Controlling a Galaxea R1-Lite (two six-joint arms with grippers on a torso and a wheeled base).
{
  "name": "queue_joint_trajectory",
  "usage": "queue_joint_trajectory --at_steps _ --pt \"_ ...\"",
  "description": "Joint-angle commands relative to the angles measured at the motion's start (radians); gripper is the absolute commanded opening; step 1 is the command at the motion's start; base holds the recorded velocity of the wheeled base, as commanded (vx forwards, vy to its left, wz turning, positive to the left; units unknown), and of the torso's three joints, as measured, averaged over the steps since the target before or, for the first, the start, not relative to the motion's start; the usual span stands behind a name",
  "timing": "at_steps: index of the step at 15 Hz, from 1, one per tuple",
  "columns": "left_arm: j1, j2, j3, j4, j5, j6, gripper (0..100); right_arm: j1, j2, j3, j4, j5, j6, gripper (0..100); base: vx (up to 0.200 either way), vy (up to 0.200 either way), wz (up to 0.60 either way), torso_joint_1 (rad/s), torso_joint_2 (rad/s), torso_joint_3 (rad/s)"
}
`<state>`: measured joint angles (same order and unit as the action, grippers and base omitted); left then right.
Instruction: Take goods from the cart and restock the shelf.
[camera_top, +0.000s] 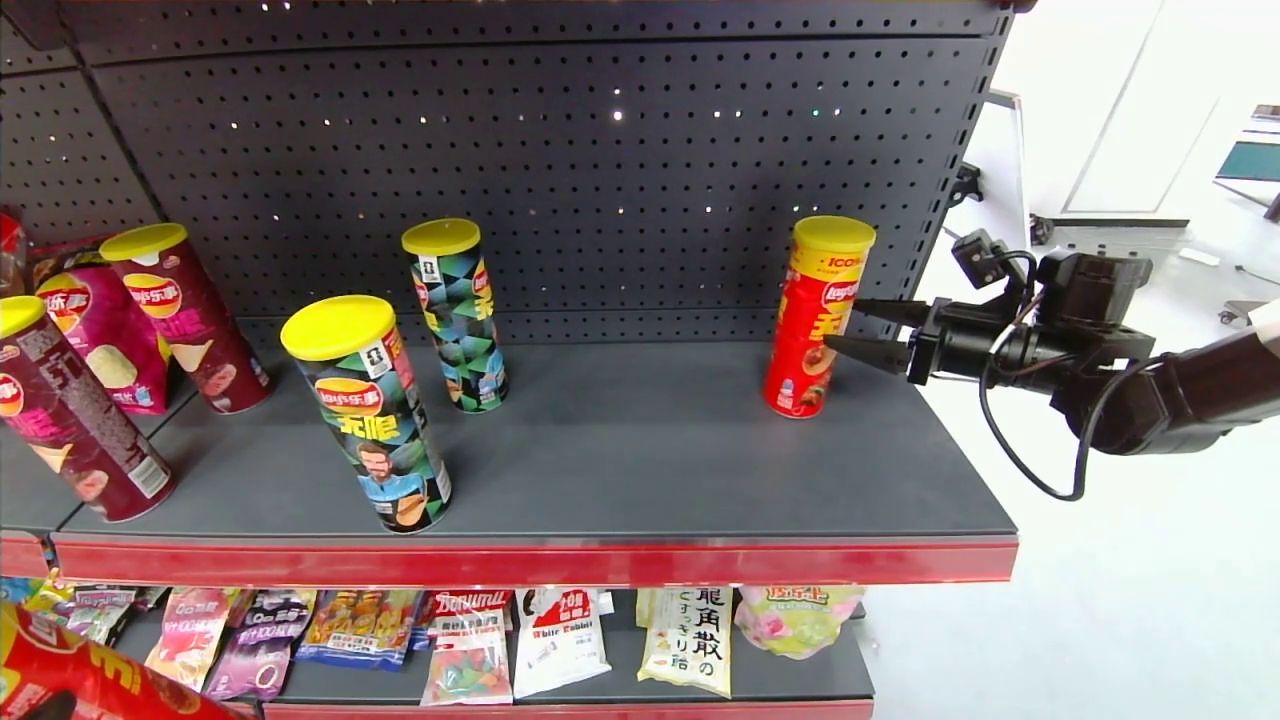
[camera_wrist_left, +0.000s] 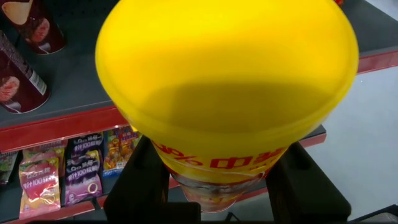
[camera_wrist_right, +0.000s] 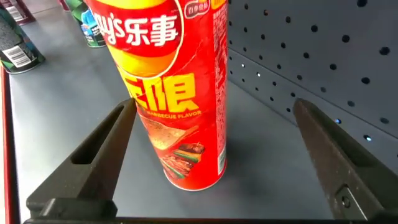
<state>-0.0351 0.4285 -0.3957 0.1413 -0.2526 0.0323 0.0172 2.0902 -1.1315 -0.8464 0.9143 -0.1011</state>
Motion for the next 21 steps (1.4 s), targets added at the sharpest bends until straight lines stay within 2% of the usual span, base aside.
queue_joint_trajectory --at_steps 1,18,19,21 --pt "0.000 0.003 0.000 0.000 -0.001 0.000 0 0.015 0.001 -0.004 0.000 0.000 0.001 100 0.000 0.000 0.00 0.000 0.00 0.000" --pt "0.000 -0.001 0.002 0.000 -0.001 0.000 0 0.101 0.034 -0.045 0.007 -0.012 0.023 100 0.000 0.000 0.00 0.000 0.00 0.000" --pt "0.000 -0.001 0.003 0.000 -0.001 0.000 0 0.101 0.037 -0.047 0.007 -0.012 0.024 0 0.000 0.000 0.00 0.000 0.00 0.000" --pt "0.000 -0.001 0.002 0.000 0.001 0.000 0 0.104 0.030 -0.027 0.006 -0.015 0.018 0 0.000 0.000 0.00 0.000 0.00 0.000"
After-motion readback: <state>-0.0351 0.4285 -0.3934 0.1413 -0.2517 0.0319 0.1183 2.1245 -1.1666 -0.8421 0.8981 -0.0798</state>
